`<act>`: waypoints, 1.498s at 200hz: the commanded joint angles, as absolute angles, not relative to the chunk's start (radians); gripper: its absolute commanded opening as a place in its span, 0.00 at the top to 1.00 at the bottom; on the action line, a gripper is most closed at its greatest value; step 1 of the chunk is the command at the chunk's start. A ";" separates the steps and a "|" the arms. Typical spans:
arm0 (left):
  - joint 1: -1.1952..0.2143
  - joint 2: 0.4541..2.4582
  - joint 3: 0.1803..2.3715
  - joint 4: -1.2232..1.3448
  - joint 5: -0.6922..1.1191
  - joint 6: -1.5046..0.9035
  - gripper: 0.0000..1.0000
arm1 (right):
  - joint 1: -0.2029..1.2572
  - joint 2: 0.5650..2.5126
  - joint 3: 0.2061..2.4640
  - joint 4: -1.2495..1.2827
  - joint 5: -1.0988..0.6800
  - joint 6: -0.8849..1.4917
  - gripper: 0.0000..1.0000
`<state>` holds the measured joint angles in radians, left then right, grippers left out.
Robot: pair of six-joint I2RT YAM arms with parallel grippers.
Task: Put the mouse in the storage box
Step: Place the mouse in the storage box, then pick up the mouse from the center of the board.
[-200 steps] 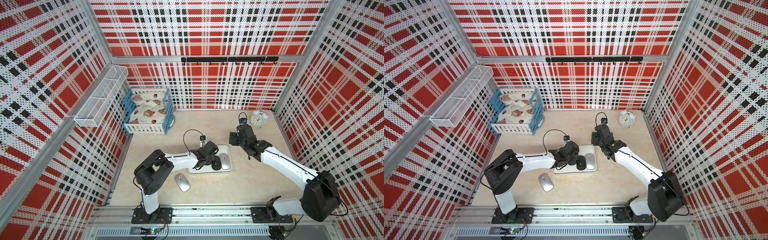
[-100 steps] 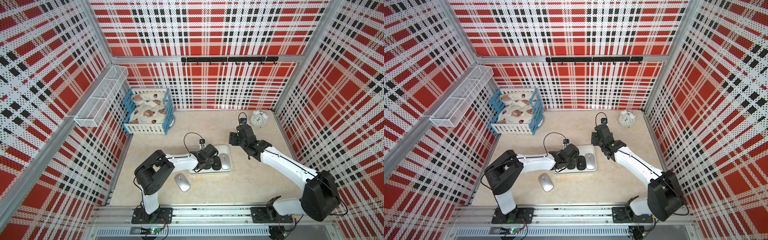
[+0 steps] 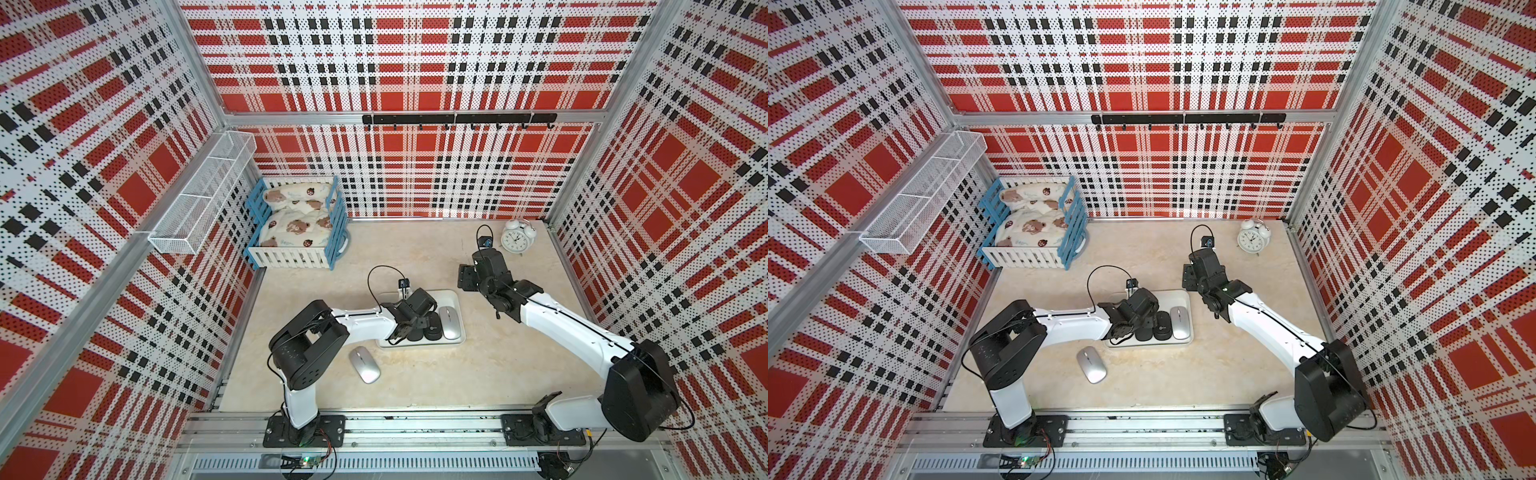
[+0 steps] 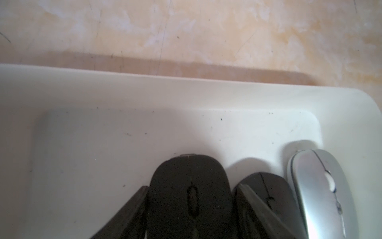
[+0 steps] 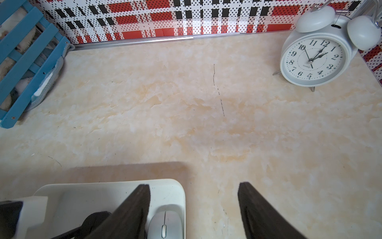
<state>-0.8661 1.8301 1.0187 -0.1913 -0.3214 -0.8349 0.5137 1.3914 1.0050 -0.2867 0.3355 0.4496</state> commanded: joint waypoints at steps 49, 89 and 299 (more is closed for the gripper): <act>-0.884 1.703 1.113 -0.367 -0.376 -0.841 0.20 | 0.506 1.419 1.015 -0.264 0.296 0.411 0.25; -0.868 1.462 1.065 -0.460 -0.504 -0.879 0.18 | 0.511 1.445 1.021 -0.210 0.118 0.313 0.25; -0.890 1.204 0.544 -0.600 -0.326 -1.415 0.16 | 0.584 1.536 1.062 -0.224 0.268 0.204 0.25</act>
<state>-0.8558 1.1824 0.5453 -0.5404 -0.3599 -1.3453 0.5808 1.5352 1.0557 -0.2188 0.2455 0.2024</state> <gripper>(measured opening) 0.850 0.756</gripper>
